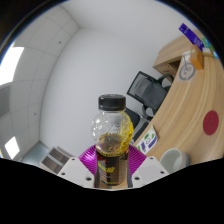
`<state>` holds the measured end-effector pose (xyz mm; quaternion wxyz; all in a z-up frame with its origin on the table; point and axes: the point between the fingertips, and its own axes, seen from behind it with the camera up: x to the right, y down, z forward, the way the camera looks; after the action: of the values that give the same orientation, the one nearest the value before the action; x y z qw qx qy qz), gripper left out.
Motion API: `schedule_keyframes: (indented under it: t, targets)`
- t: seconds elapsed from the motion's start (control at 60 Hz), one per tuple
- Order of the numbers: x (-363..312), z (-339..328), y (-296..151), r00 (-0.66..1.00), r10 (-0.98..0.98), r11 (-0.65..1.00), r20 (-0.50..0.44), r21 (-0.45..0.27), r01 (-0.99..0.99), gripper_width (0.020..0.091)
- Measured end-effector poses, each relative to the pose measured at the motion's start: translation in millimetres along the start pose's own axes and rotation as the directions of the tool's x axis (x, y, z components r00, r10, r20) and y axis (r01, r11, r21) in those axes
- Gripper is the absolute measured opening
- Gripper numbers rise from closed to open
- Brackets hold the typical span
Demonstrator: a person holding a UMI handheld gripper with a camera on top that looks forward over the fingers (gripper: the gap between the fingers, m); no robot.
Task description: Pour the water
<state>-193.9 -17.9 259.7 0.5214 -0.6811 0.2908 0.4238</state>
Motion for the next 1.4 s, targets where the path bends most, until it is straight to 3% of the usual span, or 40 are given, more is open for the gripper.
schedule_keyframes:
  t: [0.167,0.333,0.567,0.7,0.767,0.917,0.95,0.983,1.033,1.1,1.4]
  targets:
    - [28.6,-23.7,-91.8,0.875,-0.466,0.877,-0.131,0.067,0.477,0.0368]
    - [111.0,-38.4,-136.3,0.596,-0.749,0.63,-0.289,-0.033,0.776,0.037]
    - [216.9,-50.0,-124.1,0.434,-0.847,0.502,-0.309,-0.195,0.842,0.037]
    - [254.3,-54.4,-109.9,0.439,-0.847,0.511,-0.3,-0.236,0.826,0.0374]
    - [253.2,-56.0,-109.9,0.451,-0.837,0.521,-0.308,-0.203,0.829,0.0379]
    - [257.1,-60.4,-110.5,0.469,-0.824,0.543,-0.318,-0.211,0.813,0.053]
    - [262.7,-62.6,-109.6,0.469,-0.82,0.552,-0.328,-0.237,0.799,0.066]
    - [266.9,-66.1,-106.6,0.473,-0.815,0.564,-0.335,-0.264,0.783,0.0851]
    - [267.8,-74.3,-101.7,0.483,-0.807,0.579,-0.339,-0.297,0.76,0.082]
    - [258.2,-92.0,-100.7,0.48,-0.804,0.583,-0.35,-0.309,0.751,0.0868]
    - [158.3,-218.2,-68.8,0.426,-0.825,0.548,-0.37,-0.34,0.764,0.0858]
